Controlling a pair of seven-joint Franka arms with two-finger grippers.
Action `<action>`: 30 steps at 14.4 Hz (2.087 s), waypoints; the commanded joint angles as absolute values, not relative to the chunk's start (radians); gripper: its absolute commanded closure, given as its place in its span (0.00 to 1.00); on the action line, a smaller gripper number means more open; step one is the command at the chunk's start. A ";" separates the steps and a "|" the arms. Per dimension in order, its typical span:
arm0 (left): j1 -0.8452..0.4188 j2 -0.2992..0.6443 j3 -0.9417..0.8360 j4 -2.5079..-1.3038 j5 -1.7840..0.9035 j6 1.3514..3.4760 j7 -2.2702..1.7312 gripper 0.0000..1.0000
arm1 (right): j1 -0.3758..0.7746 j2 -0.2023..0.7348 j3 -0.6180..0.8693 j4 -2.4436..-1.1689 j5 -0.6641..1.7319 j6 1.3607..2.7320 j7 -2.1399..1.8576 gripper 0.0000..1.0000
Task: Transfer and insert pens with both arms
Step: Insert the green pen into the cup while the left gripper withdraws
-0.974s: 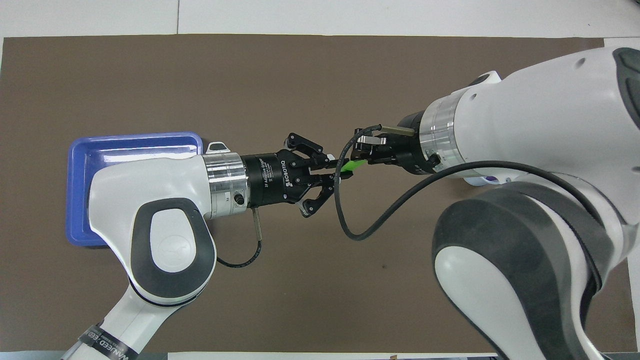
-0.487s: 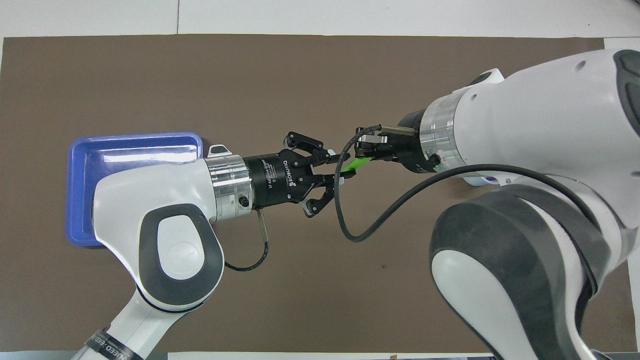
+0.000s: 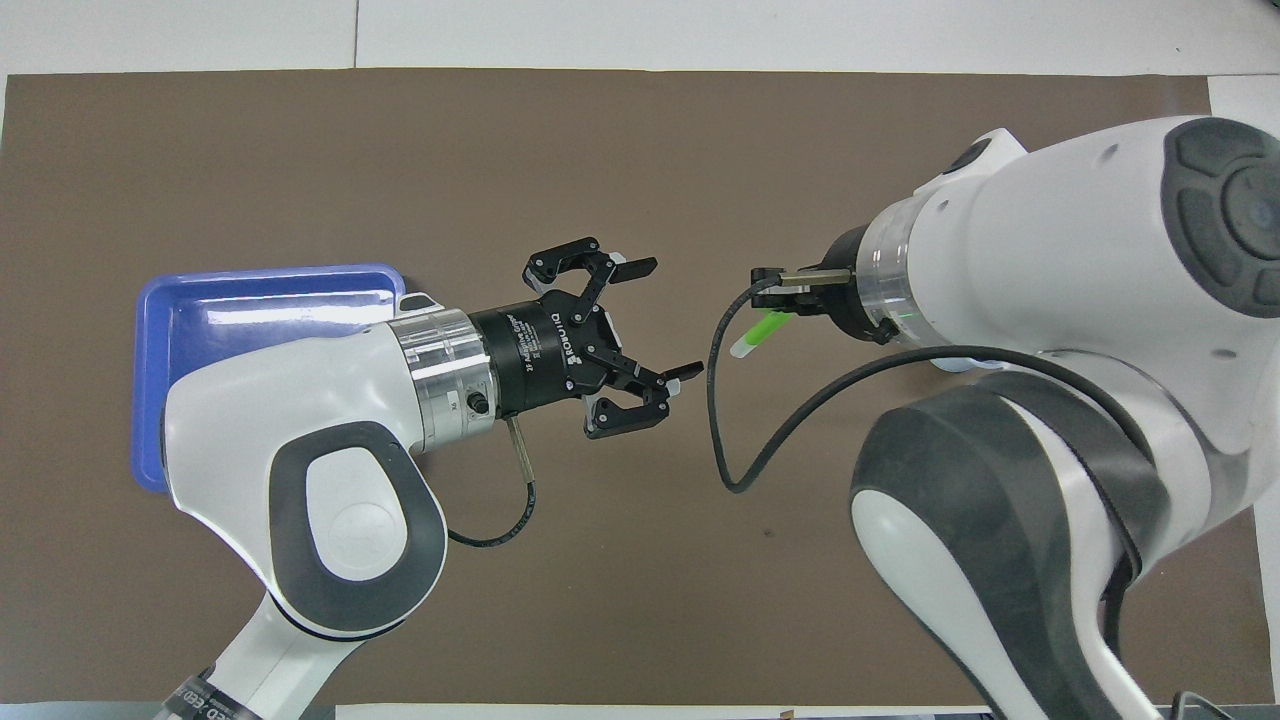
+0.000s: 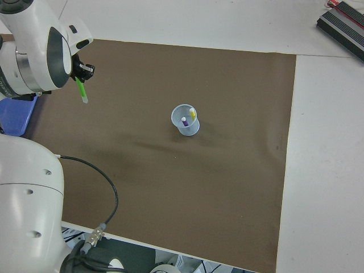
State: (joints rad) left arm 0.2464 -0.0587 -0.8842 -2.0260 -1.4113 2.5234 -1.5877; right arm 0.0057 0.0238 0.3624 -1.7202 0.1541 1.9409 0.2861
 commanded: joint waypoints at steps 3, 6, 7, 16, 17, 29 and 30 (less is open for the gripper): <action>0.310 -0.097 -0.876 -2.052 -1.431 2.537 -1.592 0.00 | -0.009 -0.072 0.232 -1.908 0.046 2.032 0.034 1.00; 0.321 -0.092 -0.876 -2.052 -1.430 2.586 -1.591 0.00 | -0.009 -0.118 0.158 -2.031 0.015 2.146 -0.106 1.00; 0.321 -0.091 -0.876 -2.054 -1.430 2.606 -1.591 0.00 | -0.009 -0.124 0.140 -2.051 0.014 2.166 -0.127 1.00; 0.354 -0.083 -0.871 -2.046 -1.430 2.707 -1.588 0.00 | -0.011 -0.117 0.057 -2.154 0.002 2.288 -0.212 1.00; 0.351 -0.083 -0.870 -2.046 -1.428 2.727 -1.588 0.00 | -0.011 -0.112 0.057 -2.167 0.002 2.311 -0.210 1.00; -0.009 -0.029 -0.260 -1.944 -0.782 2.305 -1.505 0.00 | -0.015 -0.044 0.040 -2.304 0.002 2.562 -0.215 1.00; -0.017 -0.017 -0.224 -1.915 -0.708 2.245 -1.500 0.00 | -0.015 -0.043 0.041 -2.306 0.002 2.562 -0.215 1.00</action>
